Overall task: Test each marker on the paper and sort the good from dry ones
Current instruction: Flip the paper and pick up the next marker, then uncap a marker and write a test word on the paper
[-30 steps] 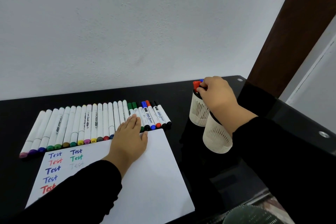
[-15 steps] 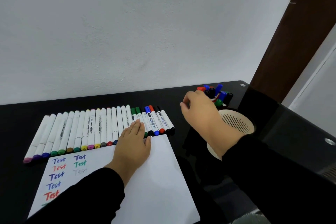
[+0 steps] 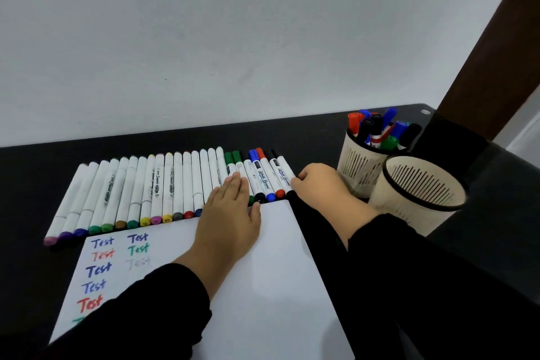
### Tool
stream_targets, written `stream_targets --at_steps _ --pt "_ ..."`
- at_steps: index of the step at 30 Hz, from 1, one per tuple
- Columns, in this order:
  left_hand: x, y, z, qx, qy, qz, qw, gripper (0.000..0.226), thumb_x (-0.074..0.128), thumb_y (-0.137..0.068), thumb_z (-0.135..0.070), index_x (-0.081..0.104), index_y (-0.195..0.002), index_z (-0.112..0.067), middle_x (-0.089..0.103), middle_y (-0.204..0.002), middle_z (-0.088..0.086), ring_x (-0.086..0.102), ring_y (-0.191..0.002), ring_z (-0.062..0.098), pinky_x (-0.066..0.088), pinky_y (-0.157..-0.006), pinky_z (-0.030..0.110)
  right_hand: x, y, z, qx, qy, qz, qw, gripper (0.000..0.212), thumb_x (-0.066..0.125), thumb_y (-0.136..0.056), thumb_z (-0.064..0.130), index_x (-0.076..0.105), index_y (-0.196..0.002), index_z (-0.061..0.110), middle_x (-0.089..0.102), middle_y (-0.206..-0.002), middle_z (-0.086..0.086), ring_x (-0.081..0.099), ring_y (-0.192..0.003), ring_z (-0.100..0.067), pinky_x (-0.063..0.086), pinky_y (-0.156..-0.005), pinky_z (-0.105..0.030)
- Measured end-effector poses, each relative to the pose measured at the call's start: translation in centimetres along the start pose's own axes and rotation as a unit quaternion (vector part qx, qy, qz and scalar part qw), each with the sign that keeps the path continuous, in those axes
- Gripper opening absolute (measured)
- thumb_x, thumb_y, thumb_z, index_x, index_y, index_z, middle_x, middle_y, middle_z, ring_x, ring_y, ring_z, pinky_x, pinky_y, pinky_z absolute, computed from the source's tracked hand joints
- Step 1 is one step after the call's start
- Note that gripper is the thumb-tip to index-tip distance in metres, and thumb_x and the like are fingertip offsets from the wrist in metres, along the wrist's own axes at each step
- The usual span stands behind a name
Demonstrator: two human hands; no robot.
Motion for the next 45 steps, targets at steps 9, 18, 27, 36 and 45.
stream_targets --at_steps 9,18,27,36,45 --pt "0.0 -0.1 0.0 0.008 0.021 -0.005 1.0 0.058 0.03 -0.089 -0.034 0.057 -0.122 0.006 0.055 -0.127 0.022 0.054 -0.118 0.035 0.033 -0.098 0.04 -0.4 0.3 -0.2 0.066 -0.103 -0.037 0.992 0.032 0.053 -0.091 0.03 0.07 -0.088 0.003 0.055 -0.066 -0.006 0.053 -0.06 -0.021 0.039 -0.053 -0.024" --pt "-1.8 -0.2 -0.1 -0.085 0.175 0.054 0.979 0.058 0.033 -0.1 -0.037 0.013 -0.15 -0.015 0.008 -0.157 -0.003 0.004 -0.144 0.01 0.002 -0.114 0.025 -3.0 5.5 0.4 0.063 -0.267 -0.025 0.961 0.02 0.056 -0.09 0.022 0.069 -0.094 0.008 0.056 -0.072 -0.006 0.049 -0.062 -0.015 0.041 -0.06 -0.027" --pt "-5.1 -0.1 0.8 -0.088 0.264 0.031 0.96 0.069 0.05 -0.095 -0.031 0.009 -0.15 -0.024 0.012 -0.156 -0.009 0.01 -0.142 0.007 0.015 -0.116 0.028 -3.8 9.3 2.3 0.015 -0.274 0.005 0.962 0.017 0.053 -0.088 0.022 0.064 -0.088 0.009 0.042 -0.063 -0.002 0.037 -0.055 -0.011 0.031 -0.05 -0.023" --pt "-9.9 6.4 4.6 -0.115 0.201 -0.053 0.971 0.053 0.055 -0.091 -0.036 0.038 -0.141 -0.029 0.044 -0.141 -0.007 0.044 -0.125 0.012 0.032 -0.104 0.023 -2.8 12.7 4.9 -0.063 -0.313 0.011 0.948 0.021 0.051 -0.085 0.015 0.043 -0.066 0.011 0.032 -0.057 -0.002 0.026 -0.049 -0.011 0.023 -0.04 -0.019" --pt "-12.4 14.6 6.7 -0.221 0.278 0.026 0.934 0.034 0.062 -0.086 -0.041 0.058 -0.119 -0.043 0.054 -0.11 -0.025 0.049 -0.097 -0.001 0.039 -0.074 0.012 1.8 15.5 8.9 0.013 -0.53 0.028 0.847 0.028 0.052 -0.086 0.017 0.043 -0.059 0.013 0.034 -0.058 -0.003 0.023 -0.049 -0.014 0.021 -0.044 -0.025"
Point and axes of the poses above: each hand's wrist, its own y-axis away from the middle knuckle, its own x-axis out of the palm, z = x × y, the point moved 1 cm from there along -y, towards the middle knuckle
